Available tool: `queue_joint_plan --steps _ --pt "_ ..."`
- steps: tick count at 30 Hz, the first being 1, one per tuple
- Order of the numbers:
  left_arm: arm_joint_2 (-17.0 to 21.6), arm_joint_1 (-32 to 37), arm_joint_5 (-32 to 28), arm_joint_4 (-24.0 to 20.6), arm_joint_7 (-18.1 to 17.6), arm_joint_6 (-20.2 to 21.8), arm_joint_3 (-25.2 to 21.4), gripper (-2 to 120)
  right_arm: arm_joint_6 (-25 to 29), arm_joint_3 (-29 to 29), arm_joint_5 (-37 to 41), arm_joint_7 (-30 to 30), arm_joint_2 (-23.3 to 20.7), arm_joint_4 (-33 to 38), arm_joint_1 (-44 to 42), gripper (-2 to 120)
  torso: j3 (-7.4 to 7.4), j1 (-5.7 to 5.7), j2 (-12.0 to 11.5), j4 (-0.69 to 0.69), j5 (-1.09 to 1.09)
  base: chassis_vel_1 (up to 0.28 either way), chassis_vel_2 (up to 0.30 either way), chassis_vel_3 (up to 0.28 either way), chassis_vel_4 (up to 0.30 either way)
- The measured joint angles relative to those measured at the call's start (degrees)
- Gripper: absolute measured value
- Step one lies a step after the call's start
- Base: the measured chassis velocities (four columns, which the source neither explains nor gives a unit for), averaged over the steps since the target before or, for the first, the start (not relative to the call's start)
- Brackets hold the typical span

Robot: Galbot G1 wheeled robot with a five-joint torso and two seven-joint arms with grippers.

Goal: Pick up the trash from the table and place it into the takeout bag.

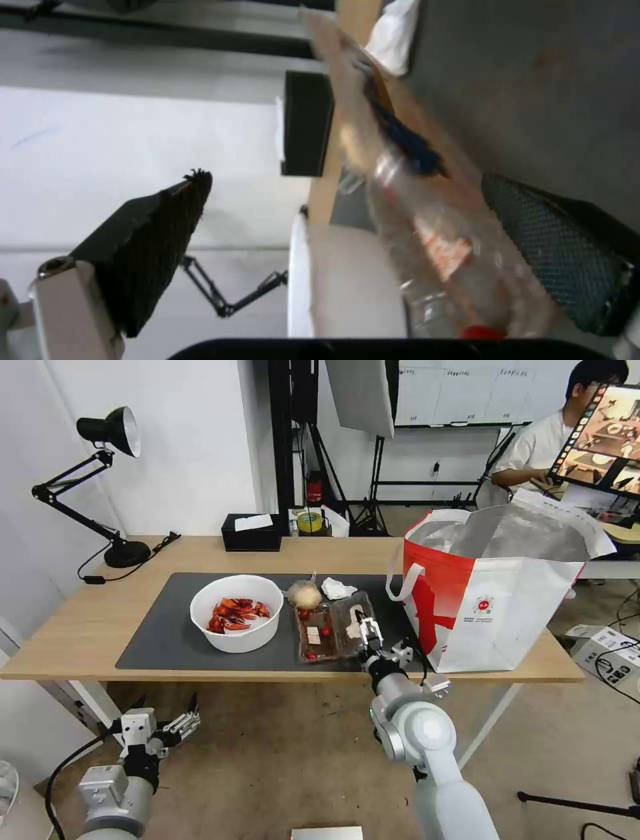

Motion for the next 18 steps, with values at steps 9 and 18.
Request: queue_joint_plan --steps 9,18 --pt "-0.1 0.8 0.01 -0.37 -0.01 -0.6 -0.5 100 -2.5 -2.43 -1.08 -0.46 0.05 -1.09 2.61 100 0.0 0.0 0.0 0.0 0.0 0.0 0.0 0.0 0.0" --pt "-0.31 1.1 0.08 -0.18 -0.03 -1.23 -0.68 100 -5.77 -3.81 -1.02 1.08 -1.01 -2.53 3.37 100 0.0 0.0 0.0 0.0 0.0 0.0 0.0 0.0 0.0"
